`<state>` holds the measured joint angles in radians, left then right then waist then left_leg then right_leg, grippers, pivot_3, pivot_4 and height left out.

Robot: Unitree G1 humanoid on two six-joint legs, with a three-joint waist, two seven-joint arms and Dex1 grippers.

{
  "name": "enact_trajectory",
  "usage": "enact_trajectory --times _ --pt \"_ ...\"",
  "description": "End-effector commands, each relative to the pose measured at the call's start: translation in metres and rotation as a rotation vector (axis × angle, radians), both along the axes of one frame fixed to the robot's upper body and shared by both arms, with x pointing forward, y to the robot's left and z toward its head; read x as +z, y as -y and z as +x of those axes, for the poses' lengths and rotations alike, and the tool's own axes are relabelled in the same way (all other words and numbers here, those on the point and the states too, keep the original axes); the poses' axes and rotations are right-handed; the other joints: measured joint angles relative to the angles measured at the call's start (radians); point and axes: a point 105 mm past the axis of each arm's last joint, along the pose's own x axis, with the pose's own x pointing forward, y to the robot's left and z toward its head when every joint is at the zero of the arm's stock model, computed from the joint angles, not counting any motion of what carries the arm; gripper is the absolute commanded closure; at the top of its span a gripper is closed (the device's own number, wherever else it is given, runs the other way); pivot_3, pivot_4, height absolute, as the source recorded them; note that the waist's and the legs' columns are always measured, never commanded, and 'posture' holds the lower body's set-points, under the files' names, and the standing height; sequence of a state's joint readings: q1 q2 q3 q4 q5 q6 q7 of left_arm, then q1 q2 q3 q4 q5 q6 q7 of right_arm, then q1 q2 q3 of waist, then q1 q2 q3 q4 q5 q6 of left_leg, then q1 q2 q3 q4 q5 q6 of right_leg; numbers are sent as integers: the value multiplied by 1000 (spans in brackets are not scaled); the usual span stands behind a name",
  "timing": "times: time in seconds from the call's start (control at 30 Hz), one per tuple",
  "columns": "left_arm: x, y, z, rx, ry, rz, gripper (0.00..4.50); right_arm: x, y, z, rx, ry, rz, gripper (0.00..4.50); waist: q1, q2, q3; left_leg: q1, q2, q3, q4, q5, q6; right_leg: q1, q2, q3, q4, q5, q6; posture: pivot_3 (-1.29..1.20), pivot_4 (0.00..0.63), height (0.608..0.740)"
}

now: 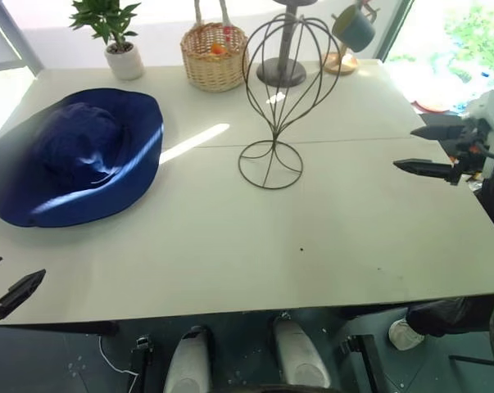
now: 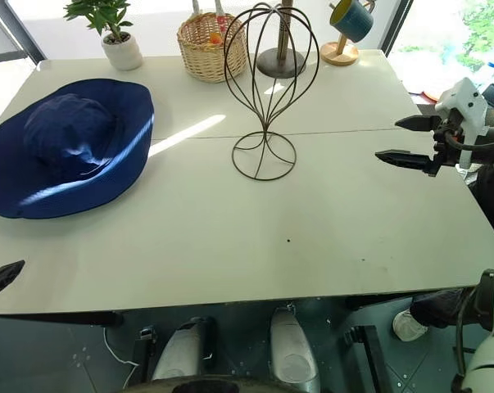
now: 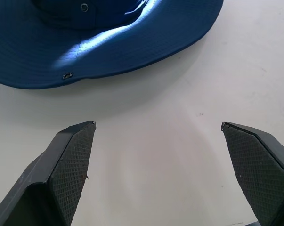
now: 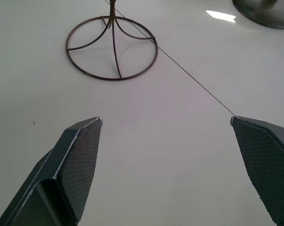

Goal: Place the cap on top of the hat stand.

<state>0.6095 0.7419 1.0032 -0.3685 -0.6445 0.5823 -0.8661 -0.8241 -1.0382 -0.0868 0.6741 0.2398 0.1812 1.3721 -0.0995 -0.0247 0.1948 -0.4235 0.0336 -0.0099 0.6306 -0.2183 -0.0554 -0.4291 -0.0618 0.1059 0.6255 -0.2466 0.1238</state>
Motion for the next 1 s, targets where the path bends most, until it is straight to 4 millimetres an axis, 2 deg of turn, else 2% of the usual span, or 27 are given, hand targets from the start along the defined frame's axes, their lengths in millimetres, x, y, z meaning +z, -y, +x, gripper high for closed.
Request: enact_trajectory --times 0.03,0.23,0.4,0.53,0.63,0.7,0.83,1.0 --pt "10 5 3 -37 19 29 24 14 0 0 5 59 8 0 0 0 0 0 0 0 0 0 0 0 0 0 1 0 0 0 150 740" --pt "13 4 8 -29 24 36 24 14 0 1 -1 56 25 0 1 0 0 1 0 0 0 0 0 0 0 0 3 0 0 0 150 740" --pt "22 11 20 -73 53 53 24 14 -5 -1 15 33 44 0 3 0 0 1 0 0 1 0 0 0 0 0 3 0 0 0 150 740" --pt "33 25 32 -151 78 163 24 20 -15 -7 64 29 53 0 3 0 0 2 0 0 0 0 0 0 0 0 4 0 0 0 150 740" --pt "31 34 35 -237 42 312 24 23 -25 -15 99 22 50 0 3 0 0 2 0 0 0 0 0 0 0 0 4 0 0 0 150 740" --pt "26 36 41 -302 26 473 24 28 -44 -32 196 3 58 0 4 0 0 2 0 0 0 0 0 0 0 0 4 0 0 0 150 740" --pt "16 25 59 -370 26 829 24 33 -80 -69 348 -62 112 0 7 1 0 2 0 0 0 0 0 0 1 0 5 -1 1 0 150 740" --pt "16 16 83 -344 110 1012 24 26 -105 -96 416 -116 136 0 10 0 -1 3 0 -1 1 0 0 1 0 0 5 -1 1 0 150 740"
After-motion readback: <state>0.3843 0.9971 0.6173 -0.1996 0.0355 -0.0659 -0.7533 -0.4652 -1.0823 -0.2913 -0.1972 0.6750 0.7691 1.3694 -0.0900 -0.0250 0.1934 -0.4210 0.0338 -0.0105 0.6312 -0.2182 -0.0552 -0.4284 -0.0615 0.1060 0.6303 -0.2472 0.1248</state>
